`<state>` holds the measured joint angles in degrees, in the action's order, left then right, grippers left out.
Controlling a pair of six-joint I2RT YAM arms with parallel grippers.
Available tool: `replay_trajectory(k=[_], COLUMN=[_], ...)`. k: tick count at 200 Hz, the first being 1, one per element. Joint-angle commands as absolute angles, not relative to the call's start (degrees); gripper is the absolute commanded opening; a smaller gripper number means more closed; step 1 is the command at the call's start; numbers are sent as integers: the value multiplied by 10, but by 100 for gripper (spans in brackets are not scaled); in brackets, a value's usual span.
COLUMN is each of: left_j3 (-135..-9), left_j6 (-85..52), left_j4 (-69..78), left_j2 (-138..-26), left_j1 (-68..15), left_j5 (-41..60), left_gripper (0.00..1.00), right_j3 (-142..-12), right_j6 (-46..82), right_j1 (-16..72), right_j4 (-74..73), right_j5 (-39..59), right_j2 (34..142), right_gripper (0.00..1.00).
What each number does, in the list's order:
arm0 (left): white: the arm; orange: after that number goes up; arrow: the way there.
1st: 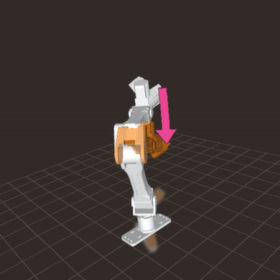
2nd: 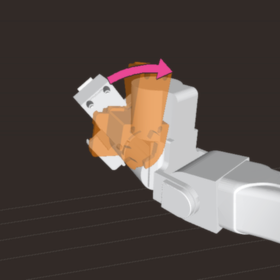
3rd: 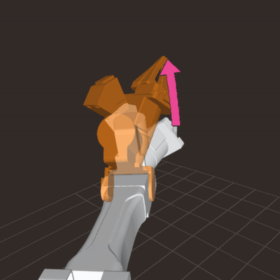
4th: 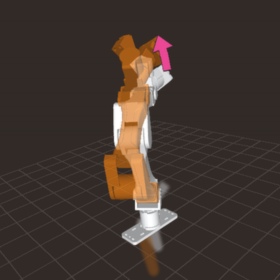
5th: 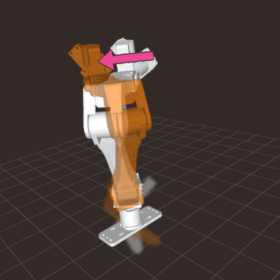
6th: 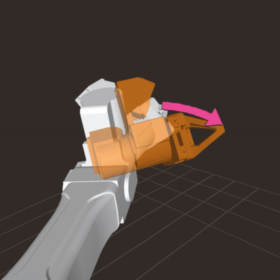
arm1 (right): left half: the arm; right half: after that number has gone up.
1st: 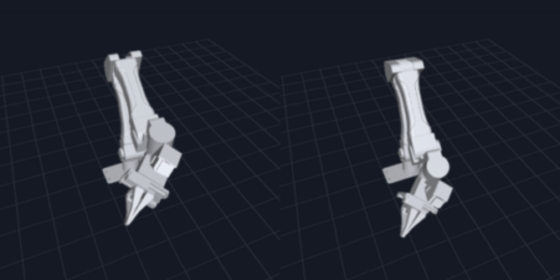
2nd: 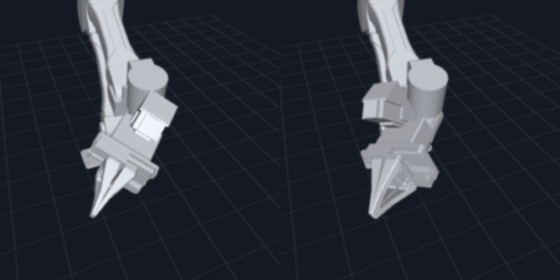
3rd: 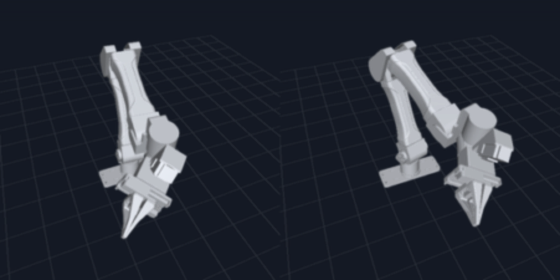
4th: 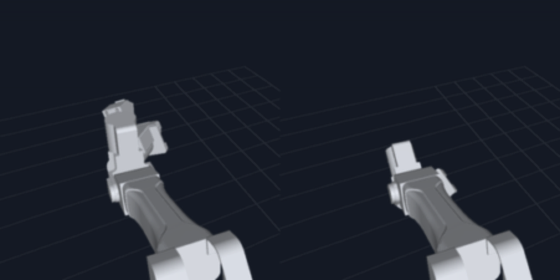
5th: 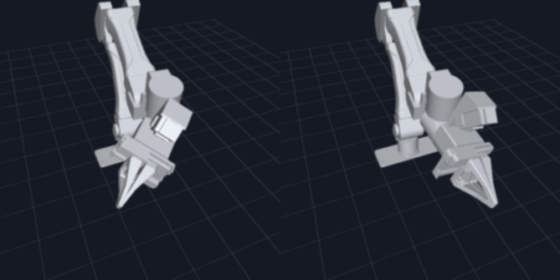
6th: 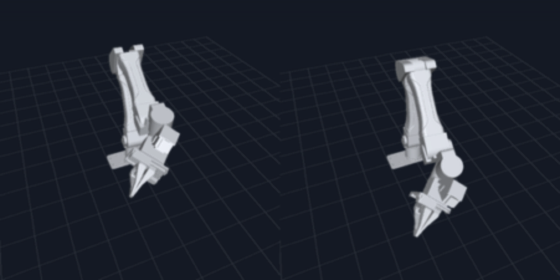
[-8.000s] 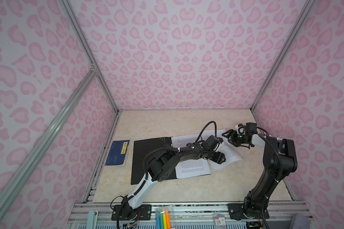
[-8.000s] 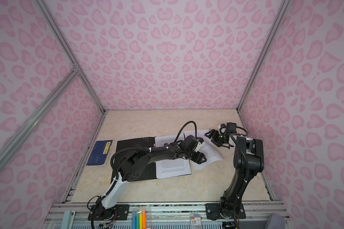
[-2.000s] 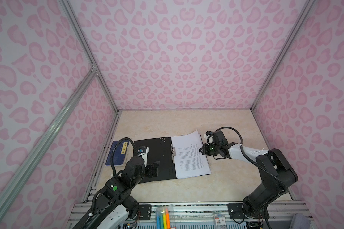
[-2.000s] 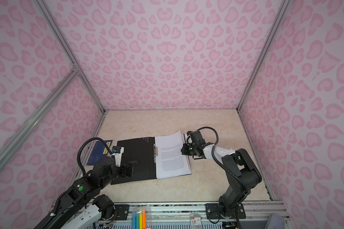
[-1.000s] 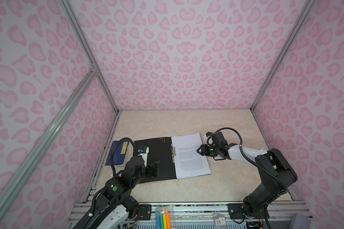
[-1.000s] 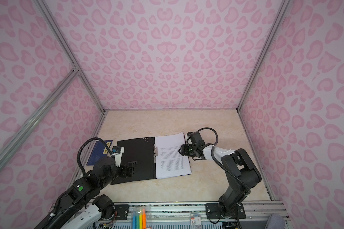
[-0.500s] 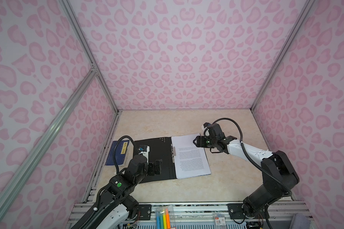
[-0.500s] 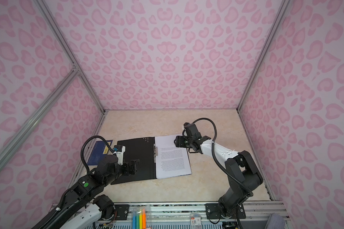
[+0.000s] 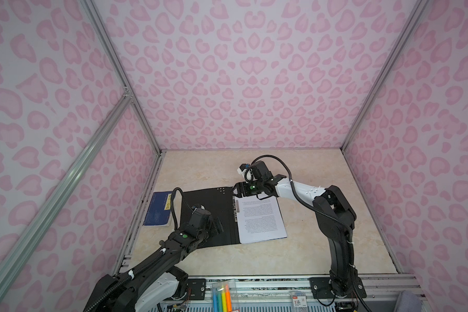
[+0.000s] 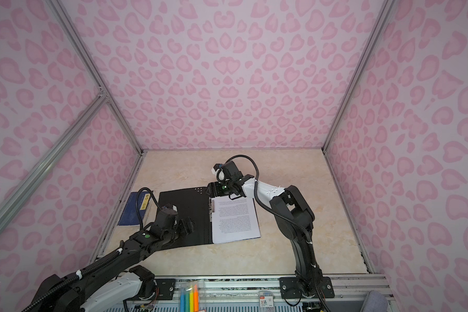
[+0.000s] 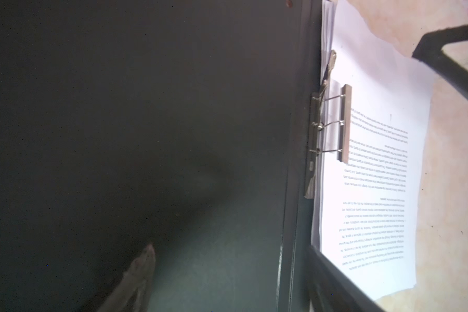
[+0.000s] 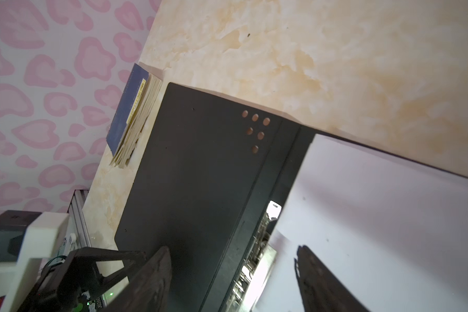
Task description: Put the files into the folder
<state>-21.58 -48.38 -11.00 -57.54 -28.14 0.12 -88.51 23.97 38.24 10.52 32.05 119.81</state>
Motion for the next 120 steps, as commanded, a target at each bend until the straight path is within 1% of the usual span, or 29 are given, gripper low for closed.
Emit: replay_trajectory(k=[1, 56, 120], left_j3=[-212, -199, -194], left_j6=[-495, -489, -484], left_j4=[-71, -76, -73], left_j2=[-588, -591, -598], left_j1=[-278, -275, -273], left_j5=[7, -5, -6], left_gripper=[88, 88, 88], right_j3=[-918, -960, -979], right_j6=[224, 230, 235], right_j1=[389, 392, 394], right_j4=[141, 163, 163], right_j5=[332, 317, 325], right_j2=[1231, 1282, 1308], right_gripper=[75, 75, 75])
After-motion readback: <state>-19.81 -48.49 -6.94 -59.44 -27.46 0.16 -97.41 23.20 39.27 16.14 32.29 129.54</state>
